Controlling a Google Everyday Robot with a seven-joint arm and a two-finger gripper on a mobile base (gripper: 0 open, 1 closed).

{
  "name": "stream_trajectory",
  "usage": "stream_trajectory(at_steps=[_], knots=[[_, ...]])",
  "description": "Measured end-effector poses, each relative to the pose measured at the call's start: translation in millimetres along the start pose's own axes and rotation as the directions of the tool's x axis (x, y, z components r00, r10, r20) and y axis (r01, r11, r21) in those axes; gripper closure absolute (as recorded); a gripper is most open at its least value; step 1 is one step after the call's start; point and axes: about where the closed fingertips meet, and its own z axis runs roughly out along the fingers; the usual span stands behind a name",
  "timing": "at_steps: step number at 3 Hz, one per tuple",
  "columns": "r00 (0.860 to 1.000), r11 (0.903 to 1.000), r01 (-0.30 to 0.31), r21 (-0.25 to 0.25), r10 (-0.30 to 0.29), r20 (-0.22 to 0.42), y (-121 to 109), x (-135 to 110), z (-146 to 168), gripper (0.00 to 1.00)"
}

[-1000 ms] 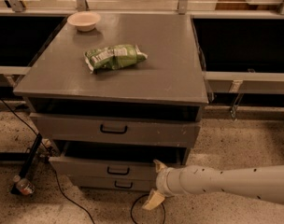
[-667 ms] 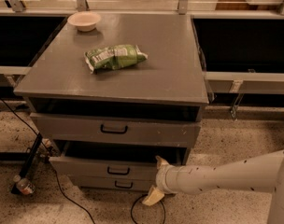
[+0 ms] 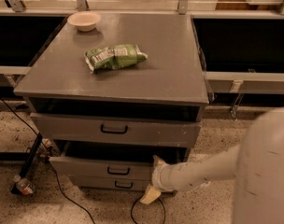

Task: Open middle drawer

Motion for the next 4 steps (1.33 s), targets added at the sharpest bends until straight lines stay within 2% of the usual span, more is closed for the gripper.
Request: stream_trajectory(at_steps=[1, 2, 4], knots=[[0.997, 0.9993, 0.036, -0.011, -0.037, -0.068, 5.7, -9.1, 32.5, 0.00], [0.997, 0.9990, 0.043, -0.014, -0.044, -0.069, 6.8, -12.2, 35.2, 0.00], [0.993, 0.9915, 0.112, -0.066, -0.114, -0.024, 23.5, 0.2, -2.7, 0.00]])
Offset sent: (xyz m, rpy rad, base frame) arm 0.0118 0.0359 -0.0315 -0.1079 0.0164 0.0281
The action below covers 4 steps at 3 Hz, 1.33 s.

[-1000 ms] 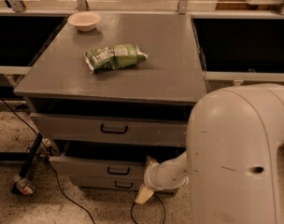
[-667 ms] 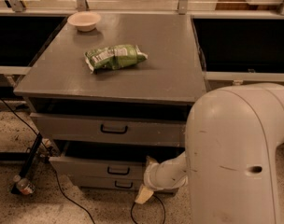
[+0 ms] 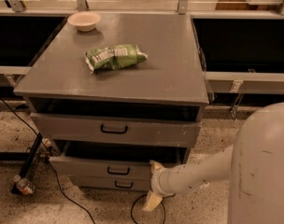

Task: Open middle drawer

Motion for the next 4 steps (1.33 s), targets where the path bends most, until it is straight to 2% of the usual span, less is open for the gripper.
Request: stream_trajectory(at_steps=[1, 2, 3, 4], knots=[[1.000, 1.0000, 0.000, 0.000, 0.000, 0.000, 0.0, 0.0, 0.0, 0.00], [0.999, 0.9995, -0.005, 0.031, 0.006, -0.037, -7.5, 1.4, 3.2, 0.00], [0.991, 0.9934, -0.018, 0.113, 0.032, -0.128, -21.1, -10.7, 21.1, 0.00], [0.991, 0.9936, -0.015, 0.112, 0.030, -0.129, -20.5, -10.9, 21.4, 0.00]])
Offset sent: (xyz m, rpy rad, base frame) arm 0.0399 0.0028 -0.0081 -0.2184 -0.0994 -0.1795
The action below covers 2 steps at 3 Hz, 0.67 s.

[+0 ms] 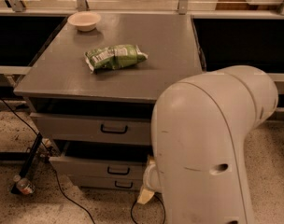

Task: Open middle drawer

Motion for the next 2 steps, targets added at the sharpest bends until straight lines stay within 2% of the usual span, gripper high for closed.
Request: stream_trajectory(at_steps=[1, 2], knots=[[0.998, 0.9976, 0.065, -0.020, -0.065, 0.003, 18.5, -6.9, 6.7, 0.00], [0.996, 0.9956, 0.087, -0.034, -0.087, 0.002, 14.6, -12.2, 19.1, 0.00]])
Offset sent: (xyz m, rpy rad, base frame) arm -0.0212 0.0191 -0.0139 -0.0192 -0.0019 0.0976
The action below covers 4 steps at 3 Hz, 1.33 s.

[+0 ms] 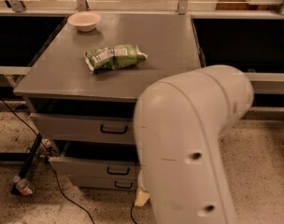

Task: Open middle drawer

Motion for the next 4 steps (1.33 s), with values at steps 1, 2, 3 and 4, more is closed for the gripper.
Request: stream_trajectory(at_steps=[1, 2, 3, 4], knots=[[0.999, 0.9986, 0.027, -0.046, -0.028, -0.021, -2.1, -5.6, 30.1, 0.00], [0.999, 0.9983, 0.029, -0.050, -0.031, -0.025, -0.3, -4.5, 29.6, 0.00], [0.999, 0.9983, 0.030, -0.050, -0.031, -0.026, -0.9, -5.4, 27.0, 0.00], [0.998, 0.9969, 0.049, -0.061, -0.051, -0.033, 11.8, 1.6, 21.3, 0.00]])
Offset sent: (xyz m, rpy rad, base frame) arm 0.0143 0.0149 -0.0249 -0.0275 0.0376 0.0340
